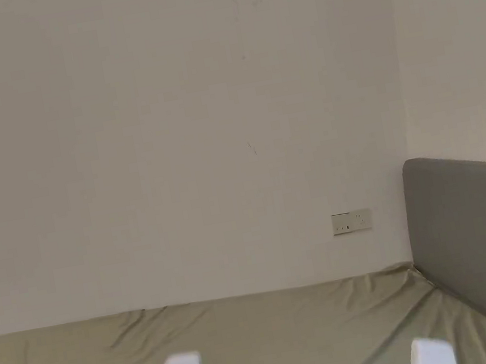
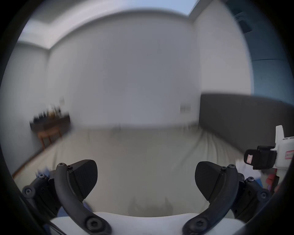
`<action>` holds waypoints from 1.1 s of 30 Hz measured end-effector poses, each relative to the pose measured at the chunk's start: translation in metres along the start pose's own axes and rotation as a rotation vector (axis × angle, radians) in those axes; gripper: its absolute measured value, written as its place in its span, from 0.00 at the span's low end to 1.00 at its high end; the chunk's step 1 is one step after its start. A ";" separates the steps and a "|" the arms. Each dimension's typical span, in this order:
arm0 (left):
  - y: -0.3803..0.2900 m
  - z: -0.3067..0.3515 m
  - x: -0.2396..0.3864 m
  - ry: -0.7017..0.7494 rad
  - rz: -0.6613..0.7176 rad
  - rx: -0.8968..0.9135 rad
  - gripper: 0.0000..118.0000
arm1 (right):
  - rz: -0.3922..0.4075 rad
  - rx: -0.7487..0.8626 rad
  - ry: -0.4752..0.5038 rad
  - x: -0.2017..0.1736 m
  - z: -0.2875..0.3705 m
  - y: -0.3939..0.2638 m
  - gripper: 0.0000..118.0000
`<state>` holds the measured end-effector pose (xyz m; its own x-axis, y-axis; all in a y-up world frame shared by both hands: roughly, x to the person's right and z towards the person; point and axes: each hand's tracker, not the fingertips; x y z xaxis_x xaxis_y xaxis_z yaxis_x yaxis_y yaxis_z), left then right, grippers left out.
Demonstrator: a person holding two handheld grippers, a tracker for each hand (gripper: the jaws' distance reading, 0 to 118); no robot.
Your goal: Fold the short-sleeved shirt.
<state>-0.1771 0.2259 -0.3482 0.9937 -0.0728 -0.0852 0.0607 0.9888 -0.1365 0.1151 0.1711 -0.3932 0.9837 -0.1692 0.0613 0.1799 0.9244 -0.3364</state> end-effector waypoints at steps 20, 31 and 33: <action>0.019 0.060 -0.115 -0.279 1.553 -0.001 1.00 | 1.029 0.465 -0.293 -0.099 0.155 0.100 1.00; -0.098 0.070 -0.054 -0.153 2.409 -0.247 1.00 | 2.295 0.699 -0.665 -0.116 0.098 -0.011 1.00; -0.103 0.072 -0.053 -0.135 2.337 -0.261 1.00 | 2.302 0.653 -0.597 -0.107 0.092 -0.017 1.00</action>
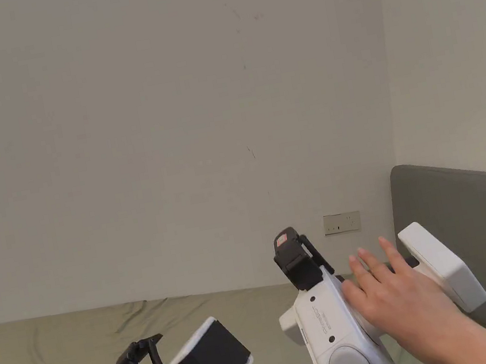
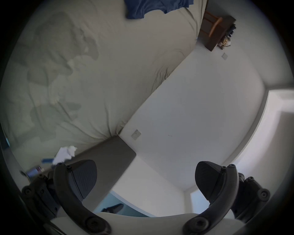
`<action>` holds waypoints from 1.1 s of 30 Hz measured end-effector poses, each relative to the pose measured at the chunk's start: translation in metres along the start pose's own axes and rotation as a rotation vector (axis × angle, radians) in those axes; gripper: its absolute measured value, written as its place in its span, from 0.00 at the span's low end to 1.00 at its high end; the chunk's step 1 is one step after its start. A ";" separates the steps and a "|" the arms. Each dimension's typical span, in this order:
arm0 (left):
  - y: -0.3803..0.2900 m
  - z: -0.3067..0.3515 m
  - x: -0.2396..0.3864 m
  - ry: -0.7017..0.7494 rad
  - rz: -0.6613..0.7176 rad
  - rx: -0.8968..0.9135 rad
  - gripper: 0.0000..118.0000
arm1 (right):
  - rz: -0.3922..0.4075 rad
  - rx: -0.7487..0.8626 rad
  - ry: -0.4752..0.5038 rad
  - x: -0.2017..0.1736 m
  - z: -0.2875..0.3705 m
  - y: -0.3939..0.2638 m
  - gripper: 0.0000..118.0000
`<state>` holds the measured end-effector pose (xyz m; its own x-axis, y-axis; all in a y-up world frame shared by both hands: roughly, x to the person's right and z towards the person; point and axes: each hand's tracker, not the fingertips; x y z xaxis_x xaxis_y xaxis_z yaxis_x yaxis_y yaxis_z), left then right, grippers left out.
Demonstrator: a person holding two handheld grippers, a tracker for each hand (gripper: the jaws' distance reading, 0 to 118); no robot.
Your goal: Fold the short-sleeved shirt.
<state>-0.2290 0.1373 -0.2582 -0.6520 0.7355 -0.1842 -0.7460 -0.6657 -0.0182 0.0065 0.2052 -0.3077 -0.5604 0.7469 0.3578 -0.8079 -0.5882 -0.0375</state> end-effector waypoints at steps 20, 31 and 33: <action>-0.166 0.028 0.142 -0.108 -2.169 0.365 1.00 | -2.274 -0.353 0.446 0.014 -0.019 -0.162 1.00; -0.147 0.010 0.141 -0.047 -2.200 0.434 1.00 | -2.240 -0.342 0.412 0.015 -0.017 -0.166 1.00; -0.147 0.011 0.143 -0.049 -2.203 0.437 1.00 | -2.248 -0.340 0.412 0.016 -0.018 -0.165 1.00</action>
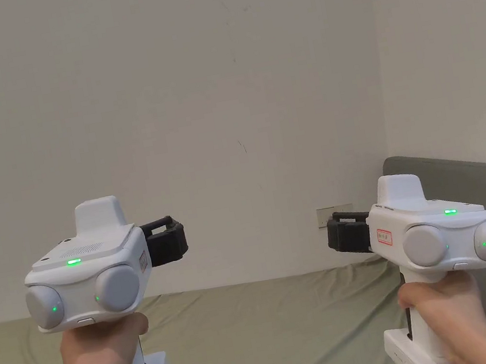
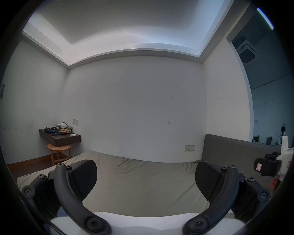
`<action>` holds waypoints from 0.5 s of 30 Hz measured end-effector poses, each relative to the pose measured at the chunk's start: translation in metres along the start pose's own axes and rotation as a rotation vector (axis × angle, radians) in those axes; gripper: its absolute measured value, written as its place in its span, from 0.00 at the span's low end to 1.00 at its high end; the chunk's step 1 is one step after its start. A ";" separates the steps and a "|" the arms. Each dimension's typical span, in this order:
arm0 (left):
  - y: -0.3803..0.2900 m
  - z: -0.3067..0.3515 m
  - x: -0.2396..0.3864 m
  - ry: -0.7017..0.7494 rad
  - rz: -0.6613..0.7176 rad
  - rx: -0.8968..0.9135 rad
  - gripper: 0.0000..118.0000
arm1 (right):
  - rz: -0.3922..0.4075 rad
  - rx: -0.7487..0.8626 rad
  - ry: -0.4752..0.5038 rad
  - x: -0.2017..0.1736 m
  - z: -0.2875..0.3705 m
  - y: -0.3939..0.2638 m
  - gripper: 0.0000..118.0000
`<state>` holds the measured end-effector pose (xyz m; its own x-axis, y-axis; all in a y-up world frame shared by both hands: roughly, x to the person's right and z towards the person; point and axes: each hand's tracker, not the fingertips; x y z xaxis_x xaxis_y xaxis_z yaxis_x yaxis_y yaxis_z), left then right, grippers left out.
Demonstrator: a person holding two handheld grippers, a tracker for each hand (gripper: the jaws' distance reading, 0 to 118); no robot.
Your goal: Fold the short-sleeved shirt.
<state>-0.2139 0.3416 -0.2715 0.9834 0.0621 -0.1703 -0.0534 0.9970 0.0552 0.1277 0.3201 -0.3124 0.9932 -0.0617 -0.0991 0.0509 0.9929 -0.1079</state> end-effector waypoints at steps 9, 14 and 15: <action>0.010 0.007 0.003 -0.008 -0.036 0.031 1.00 | 0.025 0.043 0.028 -0.008 0.001 -0.003 1.00; 0.012 0.009 0.003 -0.022 -0.048 0.033 1.00 | -0.004 0.046 0.046 -0.007 0.007 -0.002 1.00; 0.011 0.009 0.003 -0.024 -0.054 0.038 1.00 | 0.004 0.044 0.047 -0.008 0.008 -0.002 1.00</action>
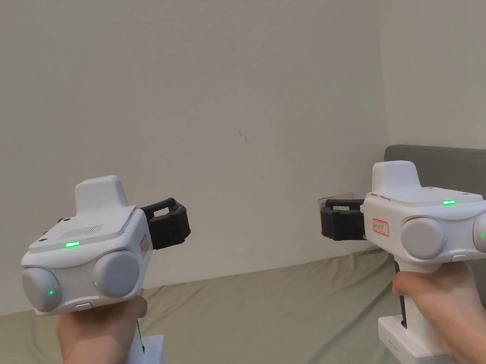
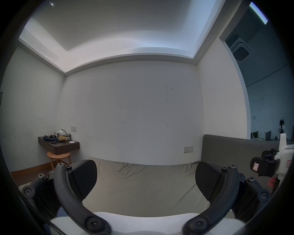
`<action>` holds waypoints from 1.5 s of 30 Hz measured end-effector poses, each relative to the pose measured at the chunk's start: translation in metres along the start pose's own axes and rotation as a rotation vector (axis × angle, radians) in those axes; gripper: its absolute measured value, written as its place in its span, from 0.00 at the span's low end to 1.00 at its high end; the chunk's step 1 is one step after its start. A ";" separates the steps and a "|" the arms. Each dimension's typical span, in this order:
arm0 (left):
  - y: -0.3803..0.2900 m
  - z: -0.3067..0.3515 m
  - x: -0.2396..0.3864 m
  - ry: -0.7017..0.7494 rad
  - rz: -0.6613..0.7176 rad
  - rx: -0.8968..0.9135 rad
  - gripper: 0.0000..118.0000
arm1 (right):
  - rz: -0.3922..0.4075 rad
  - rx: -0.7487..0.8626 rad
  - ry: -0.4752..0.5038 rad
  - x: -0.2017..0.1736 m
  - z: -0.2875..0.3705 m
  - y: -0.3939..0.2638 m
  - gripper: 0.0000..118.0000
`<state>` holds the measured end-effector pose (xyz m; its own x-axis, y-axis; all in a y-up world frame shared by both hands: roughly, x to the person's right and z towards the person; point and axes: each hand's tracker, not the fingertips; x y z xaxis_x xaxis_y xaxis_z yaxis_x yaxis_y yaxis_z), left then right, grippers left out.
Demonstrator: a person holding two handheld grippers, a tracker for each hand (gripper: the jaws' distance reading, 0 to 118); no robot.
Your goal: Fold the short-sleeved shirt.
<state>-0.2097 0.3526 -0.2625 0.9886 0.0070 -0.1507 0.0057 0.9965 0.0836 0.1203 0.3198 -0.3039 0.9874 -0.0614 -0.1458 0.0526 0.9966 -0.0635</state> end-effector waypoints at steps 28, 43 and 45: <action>-0.019 0.008 -0.028 0.011 -0.022 -0.098 0.00 | -0.023 -0.054 0.067 -0.036 0.001 -0.009 0.01; -0.020 0.217 -0.332 0.765 -0.068 -0.175 0.00 | 0.004 -0.174 0.833 -0.387 -0.023 -0.045 0.01; -0.024 0.246 -0.359 0.842 -0.050 -0.196 0.00 | -0.001 -0.192 0.899 -0.421 -0.018 -0.054 0.01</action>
<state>-0.5276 0.3052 0.0322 0.5463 -0.0547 -0.8358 -0.0567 0.9932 -0.1021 -0.3013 0.2913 -0.2564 0.4951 -0.1618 -0.8536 -0.0517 0.9753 -0.2148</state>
